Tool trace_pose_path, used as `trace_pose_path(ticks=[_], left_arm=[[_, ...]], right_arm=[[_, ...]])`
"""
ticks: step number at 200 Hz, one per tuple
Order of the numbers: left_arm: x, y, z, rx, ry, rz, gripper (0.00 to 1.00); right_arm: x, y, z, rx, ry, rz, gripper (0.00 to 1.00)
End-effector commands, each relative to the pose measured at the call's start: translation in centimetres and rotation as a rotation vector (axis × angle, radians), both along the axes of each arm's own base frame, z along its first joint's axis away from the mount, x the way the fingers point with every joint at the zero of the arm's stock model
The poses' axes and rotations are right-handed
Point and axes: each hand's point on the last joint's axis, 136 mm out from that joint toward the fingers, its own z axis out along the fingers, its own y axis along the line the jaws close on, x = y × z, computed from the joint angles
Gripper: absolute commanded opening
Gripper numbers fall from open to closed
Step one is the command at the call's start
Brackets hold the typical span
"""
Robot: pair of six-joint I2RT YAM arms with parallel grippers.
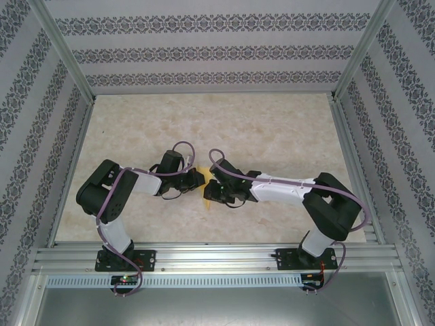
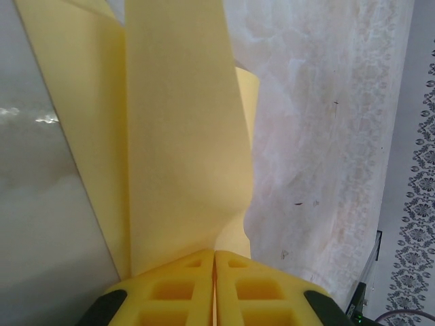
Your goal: Fold a paper plane with a square sheet of paper (pick it up from the middle)
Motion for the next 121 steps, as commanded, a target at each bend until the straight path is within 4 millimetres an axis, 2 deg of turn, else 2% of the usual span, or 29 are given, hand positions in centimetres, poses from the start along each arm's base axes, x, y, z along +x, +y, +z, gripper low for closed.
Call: trace_pose_path(ticks=[1,24,70,121], left_arm=[[-1.6,0.7,-2.6,0.067,0.079,-0.013,0.10],[-1.5,0.6,-2.6,0.065,0.078,-0.015,0.10],[-1.5,0.7,-2.6,0.065,0.079,-0.012,0.10],[-1.6,0.7,-2.7,0.068,0.085,-0.012,0.10]], right_arm=[[0.3,1.3,-0.5,0.022,0.001,0.015,0.24],[0.1,1.6,-1.1,0.028,0.017,0.022,0.22],[-0.8,0.8,-2.7,-0.009,0.052,0.027,0.13],[-2.3,0.7,-4.3,-0.044,0.095,0.049,0.14]])
